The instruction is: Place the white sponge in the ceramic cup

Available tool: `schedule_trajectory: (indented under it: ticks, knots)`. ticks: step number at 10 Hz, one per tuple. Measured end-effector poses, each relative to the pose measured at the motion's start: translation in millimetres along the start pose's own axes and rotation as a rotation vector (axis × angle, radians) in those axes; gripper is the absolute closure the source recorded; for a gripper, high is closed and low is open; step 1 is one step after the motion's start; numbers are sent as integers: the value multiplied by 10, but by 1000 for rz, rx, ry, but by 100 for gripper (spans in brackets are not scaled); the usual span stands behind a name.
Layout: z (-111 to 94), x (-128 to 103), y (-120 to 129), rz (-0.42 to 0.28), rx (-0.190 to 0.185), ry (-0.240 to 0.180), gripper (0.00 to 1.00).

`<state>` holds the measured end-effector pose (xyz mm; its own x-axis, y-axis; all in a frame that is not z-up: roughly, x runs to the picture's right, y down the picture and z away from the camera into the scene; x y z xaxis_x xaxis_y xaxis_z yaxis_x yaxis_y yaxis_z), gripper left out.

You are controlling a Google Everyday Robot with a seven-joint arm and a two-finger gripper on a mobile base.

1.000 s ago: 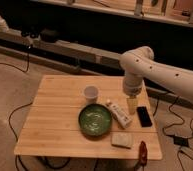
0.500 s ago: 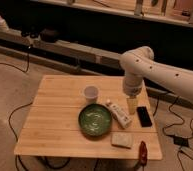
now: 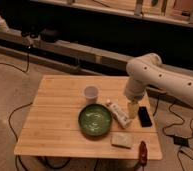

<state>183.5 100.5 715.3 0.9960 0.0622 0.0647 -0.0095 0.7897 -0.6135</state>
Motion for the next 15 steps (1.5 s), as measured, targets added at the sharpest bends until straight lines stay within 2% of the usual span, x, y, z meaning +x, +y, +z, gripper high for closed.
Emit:
schedule_trajectory:
  ticks: [2, 4, 8, 9, 13, 15]
  knots:
    - [66, 58, 203, 14, 10, -47, 20]
    - [94, 92, 276, 24, 6, -60, 20]
    - [114, 92, 270, 25, 7, -55, 20]
    - [202, 117, 296, 37, -1, -40, 20]
    - [387, 177, 519, 48, -4, -14, 20]
    - [483, 105, 685, 29, -5, -28, 20]
